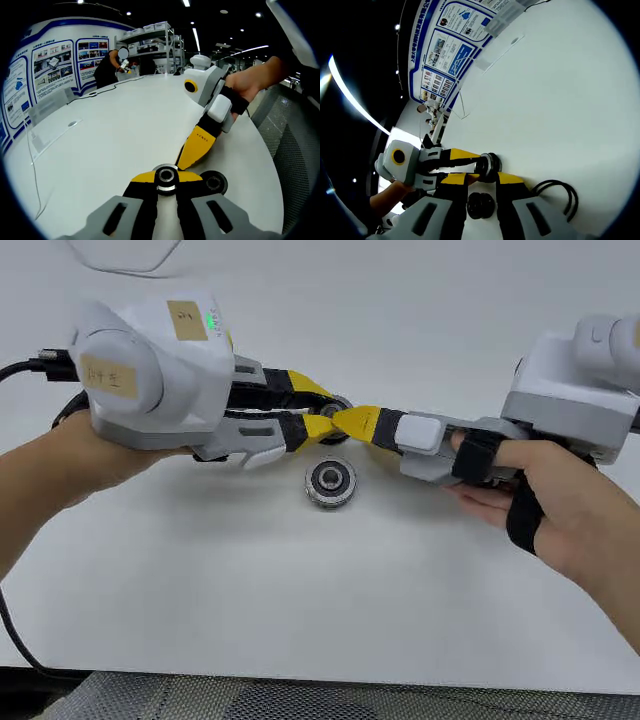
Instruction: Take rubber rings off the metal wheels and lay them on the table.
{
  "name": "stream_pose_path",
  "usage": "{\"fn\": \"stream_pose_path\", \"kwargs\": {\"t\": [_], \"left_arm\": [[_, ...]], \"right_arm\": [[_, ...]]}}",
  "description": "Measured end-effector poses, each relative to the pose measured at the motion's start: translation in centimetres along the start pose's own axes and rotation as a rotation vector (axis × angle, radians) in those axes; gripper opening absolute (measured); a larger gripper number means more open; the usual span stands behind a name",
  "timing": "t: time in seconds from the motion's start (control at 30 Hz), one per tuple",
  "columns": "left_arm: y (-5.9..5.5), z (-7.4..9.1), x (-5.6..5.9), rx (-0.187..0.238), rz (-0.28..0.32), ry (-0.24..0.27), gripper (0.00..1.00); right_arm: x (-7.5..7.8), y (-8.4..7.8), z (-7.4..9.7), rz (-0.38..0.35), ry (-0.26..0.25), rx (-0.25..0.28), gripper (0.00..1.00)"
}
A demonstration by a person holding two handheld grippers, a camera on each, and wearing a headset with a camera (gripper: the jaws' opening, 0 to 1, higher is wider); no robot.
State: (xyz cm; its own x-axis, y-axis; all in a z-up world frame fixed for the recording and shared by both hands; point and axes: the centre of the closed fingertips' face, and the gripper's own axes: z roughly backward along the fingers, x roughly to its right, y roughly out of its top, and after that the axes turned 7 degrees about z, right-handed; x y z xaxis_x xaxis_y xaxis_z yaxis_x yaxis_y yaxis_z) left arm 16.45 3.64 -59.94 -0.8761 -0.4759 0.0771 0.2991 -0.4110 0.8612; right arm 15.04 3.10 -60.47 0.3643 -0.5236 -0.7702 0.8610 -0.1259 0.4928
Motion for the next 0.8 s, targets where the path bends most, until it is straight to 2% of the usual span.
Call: {"fn": "stream_pose_path", "kwargs": {"t": [0.23,0.5,0.8], "left_arm": [[-0.01,0.02,0.01,0.0,0.002,-0.001,0.12],[-0.01,0.01,0.0,-0.002,-0.001,0.003,0.12],[-0.04,0.05,0.0,0.001,0.001,0.004,0.12]], "right_arm": [[-0.25,-0.03,0.01,0.0,0.001,0.009,0.23],[-0.23,0.43,0.03,0.017,-0.015,0.061,0.23],[-0.11,0.45,-0.19,0.013,-0.005,0.052,0.21]]}}
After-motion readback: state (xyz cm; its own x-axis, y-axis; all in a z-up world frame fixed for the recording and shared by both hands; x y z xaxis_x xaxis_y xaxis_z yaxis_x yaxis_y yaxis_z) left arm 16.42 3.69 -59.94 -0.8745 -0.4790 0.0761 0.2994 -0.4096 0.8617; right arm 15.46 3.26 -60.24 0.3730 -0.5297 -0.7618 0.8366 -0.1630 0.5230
